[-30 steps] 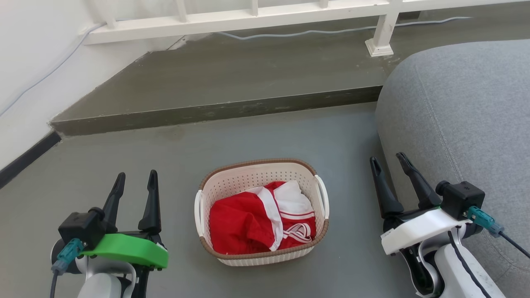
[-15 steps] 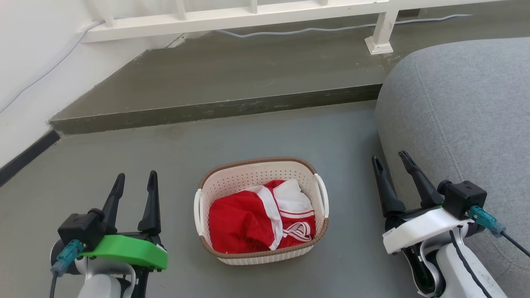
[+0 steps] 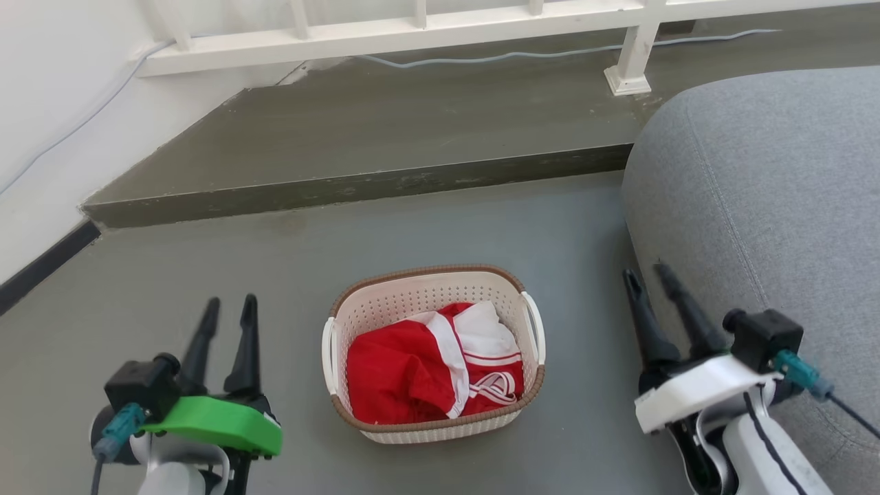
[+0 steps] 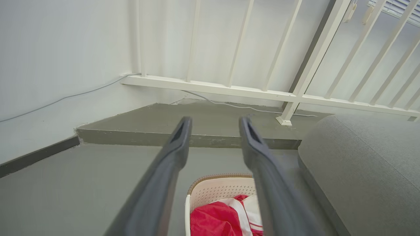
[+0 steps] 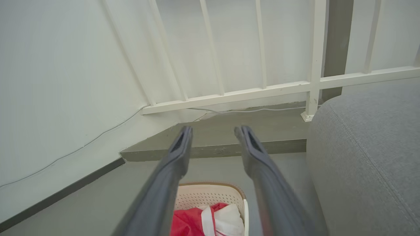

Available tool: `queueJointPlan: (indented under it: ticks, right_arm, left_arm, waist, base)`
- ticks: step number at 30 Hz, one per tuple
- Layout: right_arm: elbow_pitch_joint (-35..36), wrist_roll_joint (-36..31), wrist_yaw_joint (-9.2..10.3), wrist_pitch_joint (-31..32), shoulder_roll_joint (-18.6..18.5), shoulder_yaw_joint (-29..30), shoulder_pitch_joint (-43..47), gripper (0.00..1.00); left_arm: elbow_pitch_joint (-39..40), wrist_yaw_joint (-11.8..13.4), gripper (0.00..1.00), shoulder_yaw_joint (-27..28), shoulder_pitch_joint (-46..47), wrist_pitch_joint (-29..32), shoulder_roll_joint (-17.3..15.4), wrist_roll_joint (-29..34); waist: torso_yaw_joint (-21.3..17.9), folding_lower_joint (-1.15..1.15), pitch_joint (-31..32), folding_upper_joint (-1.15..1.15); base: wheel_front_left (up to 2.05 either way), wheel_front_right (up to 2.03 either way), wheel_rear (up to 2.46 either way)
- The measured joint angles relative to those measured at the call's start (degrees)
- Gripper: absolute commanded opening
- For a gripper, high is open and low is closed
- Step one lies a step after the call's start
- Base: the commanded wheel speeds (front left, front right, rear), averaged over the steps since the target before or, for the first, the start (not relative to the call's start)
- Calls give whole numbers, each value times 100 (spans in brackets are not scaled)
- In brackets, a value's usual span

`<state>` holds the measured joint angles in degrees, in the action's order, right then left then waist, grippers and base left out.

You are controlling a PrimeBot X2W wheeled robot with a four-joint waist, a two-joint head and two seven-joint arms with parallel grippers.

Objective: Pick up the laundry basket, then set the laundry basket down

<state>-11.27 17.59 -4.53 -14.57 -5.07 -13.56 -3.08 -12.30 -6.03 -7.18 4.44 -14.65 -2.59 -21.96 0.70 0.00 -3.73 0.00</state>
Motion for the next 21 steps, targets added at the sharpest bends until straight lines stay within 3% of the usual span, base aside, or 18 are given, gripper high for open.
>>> queueJointPlan:
  ticks: [9, 21]
  right_arm:
    - [-214, 162, 0, 7, 45, -13, 254, 0]
    - [-158, 1138, -2, 157, 75, 138, 254, 0]
  left_arm:
    - [-225, 0, 0, -29, -148, 51, 34, -192]
    - [-237, 0, 0, 94, -148, 286, 36, -1067]
  waist:
    - [-5, 0, 13, 0]
    - [-13, 0, 56, 0]
  base:
    - [0, 0, 0]
    - [0, 0, 0]
